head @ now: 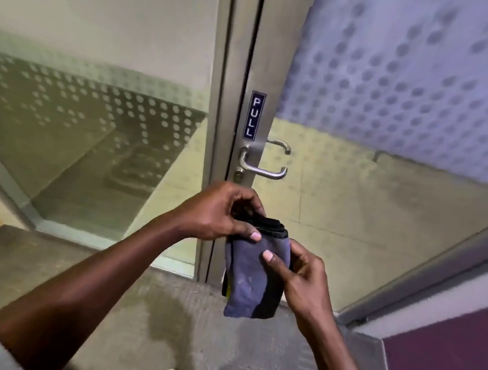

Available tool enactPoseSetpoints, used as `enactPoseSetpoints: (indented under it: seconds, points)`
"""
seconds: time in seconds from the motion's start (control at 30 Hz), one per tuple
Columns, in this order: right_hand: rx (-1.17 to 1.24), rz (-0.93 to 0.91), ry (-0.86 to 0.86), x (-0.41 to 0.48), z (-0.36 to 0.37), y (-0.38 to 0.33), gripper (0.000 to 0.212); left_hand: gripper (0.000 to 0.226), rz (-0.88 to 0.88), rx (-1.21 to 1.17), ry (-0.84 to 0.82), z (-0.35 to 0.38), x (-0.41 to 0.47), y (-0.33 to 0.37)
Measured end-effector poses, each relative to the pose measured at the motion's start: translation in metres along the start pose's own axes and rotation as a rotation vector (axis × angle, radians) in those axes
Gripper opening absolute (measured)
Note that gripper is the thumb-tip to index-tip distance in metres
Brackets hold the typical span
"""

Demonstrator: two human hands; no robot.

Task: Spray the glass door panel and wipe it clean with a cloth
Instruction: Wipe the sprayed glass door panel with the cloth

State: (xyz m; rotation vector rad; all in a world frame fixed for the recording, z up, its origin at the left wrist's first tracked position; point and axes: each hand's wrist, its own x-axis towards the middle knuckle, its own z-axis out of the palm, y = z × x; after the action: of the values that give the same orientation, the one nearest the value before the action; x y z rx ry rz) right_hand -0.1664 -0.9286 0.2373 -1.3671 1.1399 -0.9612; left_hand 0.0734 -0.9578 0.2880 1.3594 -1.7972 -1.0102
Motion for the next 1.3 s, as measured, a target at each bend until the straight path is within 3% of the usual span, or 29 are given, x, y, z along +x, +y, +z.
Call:
enactPoseSetpoints:
  seconds: [0.23, 0.33, 0.43, 0.53, 0.67, 0.8, 0.93, 1.03, 1.13, 1.23, 1.3]
  points:
    - [0.019, -0.114, 0.639, 0.071, -0.056, -0.053, 0.022, 0.034, 0.364, 0.423, 0.237, -0.033, 0.093, 0.037]
    - [-0.076, -0.21, 0.96, 0.108, -0.095, -0.093, 0.01, 0.038, 0.485, 0.616, 0.321, -0.034, 0.129, 0.059]
    - [-0.253, -0.398, 1.233, 0.146, -0.132, -0.146, 0.011, 0.056, 0.555, 0.778, 0.445, -0.032, 0.167, 0.076]
    - [-0.308, -0.647, 1.391, 0.181, -0.157, -0.202, 0.024, 0.076, 0.588, 0.887, 0.583, -0.03, 0.202, 0.091]
    - [-0.429, -0.754, 1.383, 0.233, -0.169, -0.232, 0.05, 0.108, 0.548, 0.927, 0.669, -0.015, 0.239, 0.098]
    - [-0.832, -1.027, 1.154, 0.276, -0.149, -0.195, 0.059, 0.129, 0.51, 0.909, 0.738, 0.0, 0.264, 0.089]
    - [-1.126, -1.195, 0.951, 0.299, -0.142, -0.114, 0.055, 0.135, 0.476, 0.939, 0.778, 0.005, 0.278, 0.079]
    - [-1.234, -1.204, 0.821, 0.293, -0.165, -0.082, 0.066, 0.13, 0.49, 0.987, 0.79, -0.001, 0.279, 0.074]
    - [-1.099, -1.144, 0.954, 0.292, -0.187, -0.11, 0.064, 0.12, 0.51, 0.997, 0.829, -0.009, 0.276, 0.068]
    - [-0.72, -1.061, 1.16, 0.305, -0.185, -0.186, 0.08, 0.111, 0.516, 1.043, 0.89, -0.024, 0.276, 0.061]
    - [-0.645, -1.108, 1.181, 0.313, -0.162, -0.228, 0.089, 0.116, 0.511, 1.056, 0.877, -0.031, 0.278, 0.059]
